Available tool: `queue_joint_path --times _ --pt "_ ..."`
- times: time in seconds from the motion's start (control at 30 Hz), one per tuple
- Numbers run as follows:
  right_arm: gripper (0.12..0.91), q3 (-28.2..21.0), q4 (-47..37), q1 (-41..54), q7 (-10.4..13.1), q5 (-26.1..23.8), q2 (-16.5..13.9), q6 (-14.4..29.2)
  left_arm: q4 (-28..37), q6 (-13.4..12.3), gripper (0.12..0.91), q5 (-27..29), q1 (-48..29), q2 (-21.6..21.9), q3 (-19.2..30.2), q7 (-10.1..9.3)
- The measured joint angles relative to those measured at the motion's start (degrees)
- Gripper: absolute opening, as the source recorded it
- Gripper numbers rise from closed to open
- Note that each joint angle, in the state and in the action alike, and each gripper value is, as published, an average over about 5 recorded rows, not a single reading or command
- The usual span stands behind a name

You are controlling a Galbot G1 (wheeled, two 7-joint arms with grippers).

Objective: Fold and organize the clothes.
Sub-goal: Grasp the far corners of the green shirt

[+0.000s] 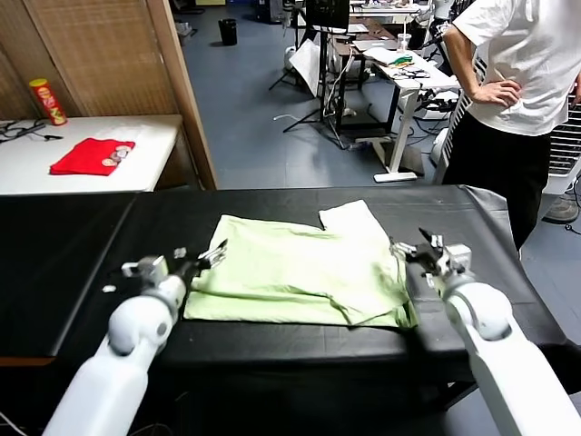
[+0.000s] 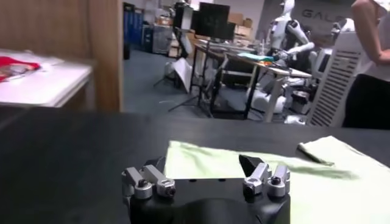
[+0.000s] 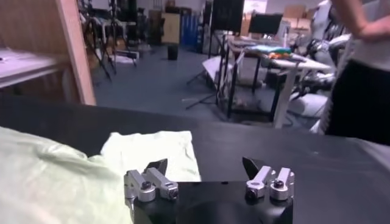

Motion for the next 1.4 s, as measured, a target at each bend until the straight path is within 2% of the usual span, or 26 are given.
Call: queue_joint_path --times 0.23,0.53,0.83,1.03,1.3,1.4 --pt "0.798 -1.3 -9.4 6.3 -1.0 -1.6 4.2 -0.2 9.7 0.2 0.798 0.1 -8.0 -0.6 4.3 1.34" --pt "0.798 -1.1 -14.9 8.7 -1.6 -3.0 8.1 -1.0 19.9 -1.1 0.798 1.5 -15.5 -3.3 8.0 2.94" --pt "0.798 -0.5 -17.6 9.4 -1.8 -3.8 9.7 -0.9 28.9 -1.3 0.798 1.4 -21.4 -6.4 9.4 3.83" --pt "0.798 -0.4 -18.6 10.0 -2.1 -3.9 10.2 -0.6 33.4 -2.4 0.798 3.3 -23.8 -7.8 10.0 4.01" --pt "0.798 -0.5 -19.9 10.7 -2.6 -4.2 10.6 -0.4 37.2 -2.7 0.798 3.0 -25.0 -8.0 9.0 3.96" --pt "0.768 -0.6 -20.3 10.8 -2.9 -4.3 10.8 -0.4 37.8 -2.6 0.760 2.4 -24.9 -7.9 8.8 4.00"
